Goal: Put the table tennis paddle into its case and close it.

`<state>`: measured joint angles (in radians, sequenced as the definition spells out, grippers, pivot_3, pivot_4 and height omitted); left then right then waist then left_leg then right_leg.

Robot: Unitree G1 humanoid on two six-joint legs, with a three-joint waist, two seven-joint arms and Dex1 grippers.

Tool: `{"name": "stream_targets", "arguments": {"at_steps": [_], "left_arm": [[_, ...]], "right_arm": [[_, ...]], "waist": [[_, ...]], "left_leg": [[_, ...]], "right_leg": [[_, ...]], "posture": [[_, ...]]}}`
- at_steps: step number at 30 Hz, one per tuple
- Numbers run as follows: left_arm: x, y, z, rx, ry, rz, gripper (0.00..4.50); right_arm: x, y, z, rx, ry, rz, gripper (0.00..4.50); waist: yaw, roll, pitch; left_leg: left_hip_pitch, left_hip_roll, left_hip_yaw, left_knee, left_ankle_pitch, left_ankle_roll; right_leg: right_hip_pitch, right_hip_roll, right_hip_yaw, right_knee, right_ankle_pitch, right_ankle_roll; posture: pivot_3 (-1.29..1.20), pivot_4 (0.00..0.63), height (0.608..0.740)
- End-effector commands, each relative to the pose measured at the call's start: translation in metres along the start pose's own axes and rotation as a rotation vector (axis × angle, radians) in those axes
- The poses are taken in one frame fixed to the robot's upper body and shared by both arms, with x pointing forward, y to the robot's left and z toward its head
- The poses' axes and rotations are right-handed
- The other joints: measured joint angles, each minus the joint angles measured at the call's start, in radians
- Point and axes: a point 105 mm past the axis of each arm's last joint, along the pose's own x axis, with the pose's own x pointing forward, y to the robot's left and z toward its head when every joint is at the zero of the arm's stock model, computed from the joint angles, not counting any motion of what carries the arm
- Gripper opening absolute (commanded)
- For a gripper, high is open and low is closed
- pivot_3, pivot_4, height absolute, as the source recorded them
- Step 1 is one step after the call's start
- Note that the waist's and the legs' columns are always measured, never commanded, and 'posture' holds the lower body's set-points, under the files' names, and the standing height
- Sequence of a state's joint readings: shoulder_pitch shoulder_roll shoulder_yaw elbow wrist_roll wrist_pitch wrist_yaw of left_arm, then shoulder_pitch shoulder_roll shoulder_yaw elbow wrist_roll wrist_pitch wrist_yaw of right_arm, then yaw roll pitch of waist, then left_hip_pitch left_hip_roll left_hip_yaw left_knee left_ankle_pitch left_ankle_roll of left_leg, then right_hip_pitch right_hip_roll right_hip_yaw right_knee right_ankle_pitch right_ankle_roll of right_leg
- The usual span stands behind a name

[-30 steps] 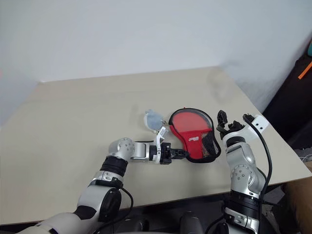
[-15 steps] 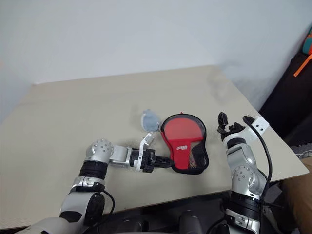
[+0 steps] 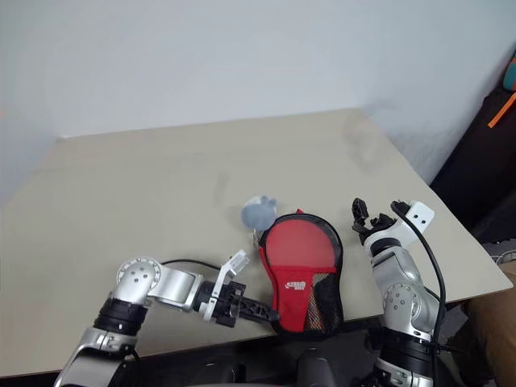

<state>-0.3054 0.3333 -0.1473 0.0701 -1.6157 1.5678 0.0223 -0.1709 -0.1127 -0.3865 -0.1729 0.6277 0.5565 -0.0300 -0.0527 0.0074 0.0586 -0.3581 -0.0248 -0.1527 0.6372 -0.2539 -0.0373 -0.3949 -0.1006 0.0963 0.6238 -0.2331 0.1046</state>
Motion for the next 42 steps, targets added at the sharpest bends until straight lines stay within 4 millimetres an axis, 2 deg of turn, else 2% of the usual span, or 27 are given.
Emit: {"name": "stream_targets", "arguments": {"at_steps": [1,5,14,18,22,26,32,38,41,42], "left_arm": [[0.004,-0.014,0.000,0.004,-0.050,-0.014,0.04],[0.007,-0.017,-0.001,-0.041,-0.078,-0.002,0.04],[0.007,-0.025,-0.002,0.009,-0.046,-0.016,0.04],[0.005,-0.029,-0.002,0.004,-0.055,-0.069,0.04],[0.005,-0.025,0.003,-0.015,-0.085,-0.048,0.04],[-0.009,-0.014,0.003,-0.039,-0.113,0.000,0.04],[-0.015,-0.001,0.013,-0.094,-0.175,0.054,0.04],[-0.017,-0.005,0.022,-0.090,-0.220,0.036,0.04],[-0.021,-0.007,0.029,-0.099,-0.249,0.001,0.73],[-0.022,-0.006,0.030,-0.107,-0.255,-0.001,1.11]], "right_arm": [[-0.003,0.009,0.015,-0.015,-0.051,0.033,4.37],[-0.002,0.010,0.014,-0.018,-0.045,0.032,4.37],[-0.001,0.008,0.010,-0.035,-0.026,0.027,4.37],[-0.001,0.005,0.001,-0.076,0.018,0.014,4.37],[0.000,0.005,0.005,-0.049,0.005,0.019,4.37],[0.003,0.007,0.007,-0.048,0.001,0.028,4.37],[0.006,0.010,0.010,-0.041,-0.013,0.038,4.37],[0.009,0.013,0.011,-0.034,-0.022,0.053,4.37],[0.011,0.015,0.013,-0.029,-0.029,0.058,4.37],[0.011,0.015,0.013,-0.029,-0.030,0.059,4.37]], "waist": [[0.002,0.000,0.000],[0.008,0.000,0.000],[0.006,0.000,0.000],[0.006,0.000,0.000],[0.006,0.000,0.000],[0.004,0.000,0.000],[0.006,0.000,0.000],[0.005,0.000,0.000],[0.005,0.000,0.000],[0.005,0.000,0.000]], "left_leg": [[0.000,0.000,0.000,0.000,0.000,0.000],[-0.001,-0.001,0.000,0.001,0.000,0.000],[-0.001,-0.001,0.001,0.001,0.000,0.000],[-0.001,-0.001,0.001,0.001,0.000,0.000],[-0.001,-0.001,0.001,0.001,0.000,0.000],[-0.001,-0.001,0.001,0.001,0.000,0.000],[-0.002,-0.001,0.002,0.001,0.000,0.000],[-0.002,-0.001,0.002,0.001,0.000,0.000],[-0.002,-0.001,0.002,0.001,0.000,0.000],[-0.002,-0.001,0.002,0.001,0.000,0.000]], "right_leg": [[0.000,0.000,0.000,0.000,0.000,0.000],[0.000,-0.001,0.000,-0.001,0.000,0.000],[0.000,-0.001,0.000,-0.001,0.000,-0.001],[0.000,-0.001,0.000,-0.001,-0.001,-0.002],[0.000,-0.001,0.000,-0.001,-0.001,-0.003],[0.000,0.000,0.000,-0.001,-0.002,-0.003],[-0.001,-0.001,0.000,-0.002,-0.002,-0.003],[-0.001,-0.001,0.000,-0.002,-0.002,-0.003],[-0.001,-0.001,0.000,-0.002,-0.002,-0.003],[-0.001,-0.001,0.000,-0.002,-0.002,-0.003]], "posture": [[0.00,0.000,0.740],[0.00,0.000,0.740],[0.00,0.000,0.740],[0.00,0.000,0.740],[0.00,0.000,0.740],[0.00,0.000,0.740],[0.00,0.000,0.740],[0.00,0.000,0.740],[0.00,0.000,0.740],[0.00,0.000,0.740]]}}
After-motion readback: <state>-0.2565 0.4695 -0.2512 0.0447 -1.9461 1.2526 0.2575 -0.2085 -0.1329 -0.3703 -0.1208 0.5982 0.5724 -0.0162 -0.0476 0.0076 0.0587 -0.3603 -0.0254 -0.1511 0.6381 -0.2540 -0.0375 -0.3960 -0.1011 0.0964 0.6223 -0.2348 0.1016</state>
